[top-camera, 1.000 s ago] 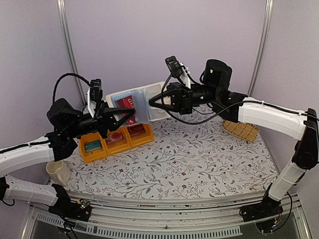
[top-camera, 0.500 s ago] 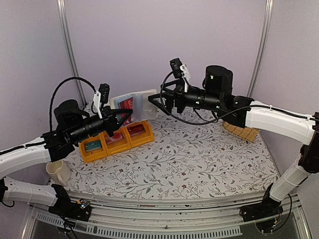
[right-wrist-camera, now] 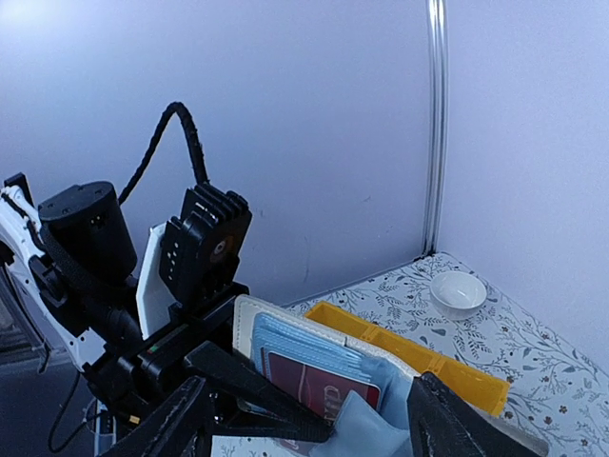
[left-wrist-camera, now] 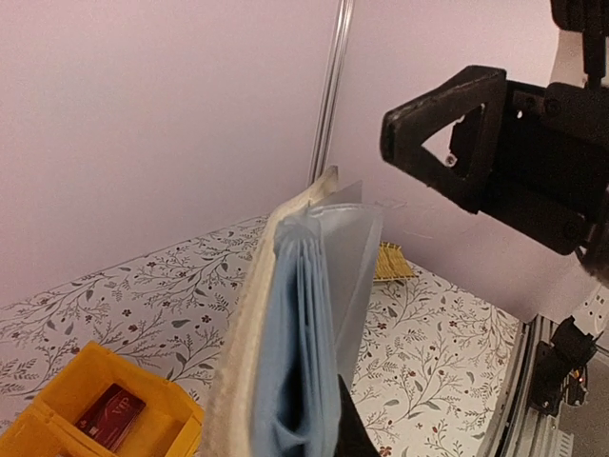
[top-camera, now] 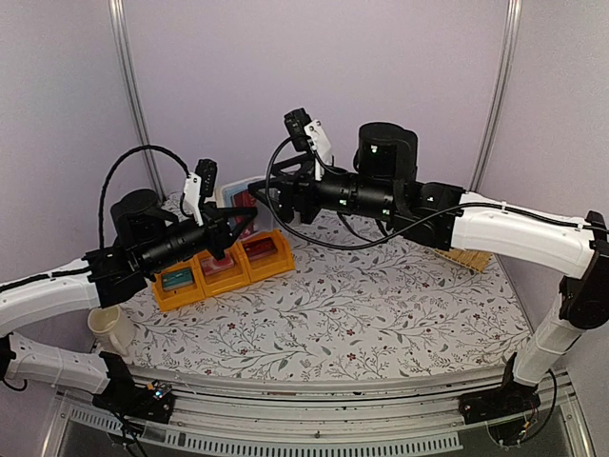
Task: Take the credit cards out of the card holder
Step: Flip the card slot from the card holder, then remove the credit card from the card slot.
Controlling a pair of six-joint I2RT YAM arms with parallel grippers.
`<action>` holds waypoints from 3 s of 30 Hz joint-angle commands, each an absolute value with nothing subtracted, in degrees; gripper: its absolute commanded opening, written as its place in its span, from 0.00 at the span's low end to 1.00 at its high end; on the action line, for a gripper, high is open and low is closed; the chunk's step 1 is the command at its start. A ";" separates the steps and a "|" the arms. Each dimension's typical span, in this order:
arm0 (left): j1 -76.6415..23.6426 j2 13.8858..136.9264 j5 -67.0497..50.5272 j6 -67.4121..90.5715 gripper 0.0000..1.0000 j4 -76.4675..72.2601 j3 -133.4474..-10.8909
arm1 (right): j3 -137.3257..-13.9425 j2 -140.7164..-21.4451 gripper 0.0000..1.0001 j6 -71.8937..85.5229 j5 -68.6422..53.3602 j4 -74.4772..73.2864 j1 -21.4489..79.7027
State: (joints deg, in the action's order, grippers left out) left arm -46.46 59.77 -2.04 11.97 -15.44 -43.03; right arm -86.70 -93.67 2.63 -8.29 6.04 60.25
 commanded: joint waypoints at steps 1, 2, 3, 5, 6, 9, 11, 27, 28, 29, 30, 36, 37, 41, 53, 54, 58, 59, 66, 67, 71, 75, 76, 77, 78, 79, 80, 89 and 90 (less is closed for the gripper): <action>-47.62 59.08 -2.59 11.18 0.00 -19.13 -43.37 | -91.80 -97.64 0.78 5.00 -5.91 0.22 60.12; -47.63 58.75 -2.61 11.16 0.00 -19.31 -43.19 | -92.91 -98.51 0.78 4.94 -3.87 -1.14 60.12; -47.69 58.57 -2.74 11.09 0.00 -19.39 -43.12 | -94.09 -99.24 0.77 4.76 -2.00 -2.54 60.12; -47.66 58.29 -3.68 11.00 0.00 -19.68 -43.00 | -94.61 -100.03 0.71 4.22 -0.16 -4.08 60.12; -47.72 58.14 -4.30 11.13 0.00 -20.10 -42.79 | -94.34 -100.14 0.68 3.99 0.20 -4.21 60.12; -47.72 57.49 -5.40 11.94 0.00 -22.22 -41.69 | -93.48 -100.23 0.64 3.49 0.87 -4.24 60.10; -47.65 57.23 -5.41 12.36 0.00 -23.06 -41.28 | -92.84 -100.08 0.64 3.06 1.92 -4.56 60.07; -46.45 60.51 4.07 21.09 0.00 -4.07 -49.51 | -85.94 -89.66 0.68 1.84 -9.63 -16.77 48.56; -46.49 61.38 5.09 21.25 0.00 -1.88 -50.56 | -85.98 -89.12 0.68 1.78 -8.82 -17.39 48.54; -46.36 62.05 5.89 21.19 0.00 -0.28 -51.36 | -86.04 -88.50 0.68 1.73 -9.21 -17.63 48.58; -46.43 62.56 6.48 21.07 0.00 0.87 -51.89 | -86.00 -87.84 0.67 1.79 -10.48 -17.19 48.58; -46.40 63.43 3.79 20.78 0.00 -0.82 -51.70 | -78.59 -85.60 0.56 7.03 -43.69 4.71 49.92; -46.41 63.39 2.93 20.55 0.00 -1.37 -51.62 | -77.02 -86.25 0.55 8.81 -48.88 11.50 50.59; -46.17 60.97 -5.45 19.64 0.00 -7.93 -48.89 | -80.42 -93.10 0.43 18.18 -57.61 18.41 51.31; -45.79 57.58 -26.69 20.33 0.00 -22.68 -43.13 | -82.61 -95.98 0.30 17.89 -54.37 11.11 49.53; -45.78 57.60 -28.19 20.72 0.00 -24.44 -42.76 | -82.76 -96.13 0.30 17.47 -53.71 10.22 49.42; -45.76 57.60 -33.20 21.09 0.00 -27.94 -42.05 | -82.78 -95.50 0.30 15.87 -52.37 8.06 49.32; -45.74 57.64 -34.18 21.20 0.00 -28.50 -41.95 | -82.86 -95.27 0.30 15.55 -52.38 7.81 49.31; -45.79 58.28 -36.99 21.56 0.00 -29.54 -41.92 | -85.32 -94.91 0.32 12.39 -50.60 1.43 49.28; -45.77 58.18 -36.66 21.35 0.00 -29.16 -41.92 | -85.37 -94.16 0.33 11.27 -49.28 0.24 49.19; -45.75 57.38 -34.77 20.34 0.00 -27.87 -41.58 | -84.30 -91.48 0.34 9.35 -45.65 -0.60 48.49; -45.79 58.11 -34.54 20.66 0.00 -28.81 -41.73 | -84.54 -92.14 0.34 9.89 -45.57 -0.60 48.56; -45.79 58.42 -34.54 20.97 0.00 -29.09 -41.75 | -84.60 -92.57 0.34 10.40 -46.11 -0.06 48.59; -45.79 58.71 -34.73 21.22 0.00 -29.43 -41.79 | -84.63 -93.27 0.33 10.84 -47.43 0.46 48.60; -45.79 59.01 -34.80 21.41 0.00 -29.71 -41.83 | -84.91 -93.66 0.32 11.41 -47.96 0.88 48.77; -45.75 59.14 -34.80 21.52 0.00 -29.74 -41.88 | -85.08 -94.04 0.31 11.55 -48.47 0.86 49.09; -45.77 59.27 -34.62 21.58 0.00 -29.74 -41.92 | -85.42 -94.38 0.31 11.40 -48.77 0.57 49.48; -45.79 58.11 -31.19 20.83 0.00 -28.94 -41.22 | -85.09 -94.31 0.23 8.47 -54.48 -0.14 50.71; -45.79 58.10 -30.87 20.75 0.00 -28.85 -41.16 | -84.96 -94.38 0.23 8.16 -55.06 -0.50 50.83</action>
